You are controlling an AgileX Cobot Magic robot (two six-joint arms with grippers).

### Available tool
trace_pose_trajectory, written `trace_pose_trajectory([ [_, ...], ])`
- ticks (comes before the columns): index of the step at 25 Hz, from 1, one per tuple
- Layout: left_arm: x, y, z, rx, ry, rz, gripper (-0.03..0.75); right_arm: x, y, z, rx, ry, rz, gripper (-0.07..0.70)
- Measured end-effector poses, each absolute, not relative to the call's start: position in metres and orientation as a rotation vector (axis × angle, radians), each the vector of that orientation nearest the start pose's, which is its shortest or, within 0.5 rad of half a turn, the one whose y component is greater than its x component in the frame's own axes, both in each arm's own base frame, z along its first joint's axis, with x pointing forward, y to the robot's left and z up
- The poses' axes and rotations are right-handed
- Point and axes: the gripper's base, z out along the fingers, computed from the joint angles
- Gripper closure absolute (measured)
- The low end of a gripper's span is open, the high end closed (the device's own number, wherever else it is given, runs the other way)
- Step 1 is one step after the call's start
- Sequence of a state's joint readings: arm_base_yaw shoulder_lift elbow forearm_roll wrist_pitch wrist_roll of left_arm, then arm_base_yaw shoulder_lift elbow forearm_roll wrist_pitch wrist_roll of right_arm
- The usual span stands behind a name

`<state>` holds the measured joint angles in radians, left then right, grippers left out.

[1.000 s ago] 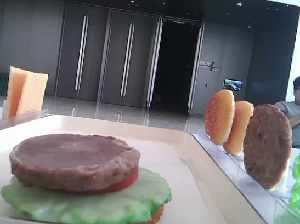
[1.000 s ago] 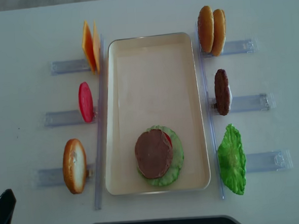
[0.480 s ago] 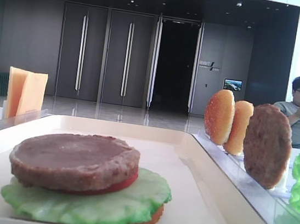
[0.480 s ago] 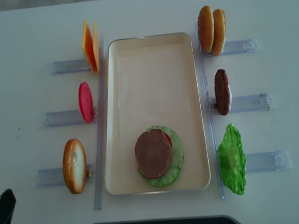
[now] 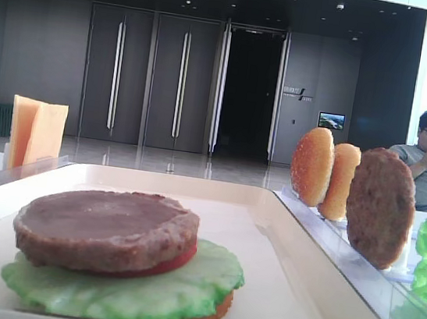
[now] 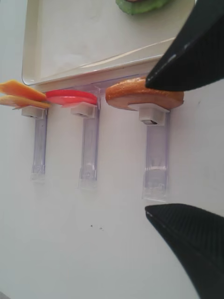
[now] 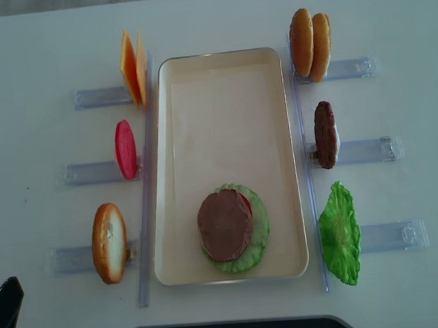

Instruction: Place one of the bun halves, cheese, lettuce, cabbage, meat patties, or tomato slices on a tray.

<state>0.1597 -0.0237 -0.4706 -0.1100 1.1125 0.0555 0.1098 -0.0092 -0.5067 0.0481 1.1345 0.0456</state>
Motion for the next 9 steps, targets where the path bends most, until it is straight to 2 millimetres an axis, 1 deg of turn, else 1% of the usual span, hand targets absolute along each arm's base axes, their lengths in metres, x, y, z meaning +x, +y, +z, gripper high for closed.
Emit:
trace_pose_trajectory([
  [9,-0.0061,-0.0101,0.2653,-0.101,2.094,-0.003,0.142,-0.0107,0.0028,0.2733,-0.072,2.103,0.151,0.090],
])
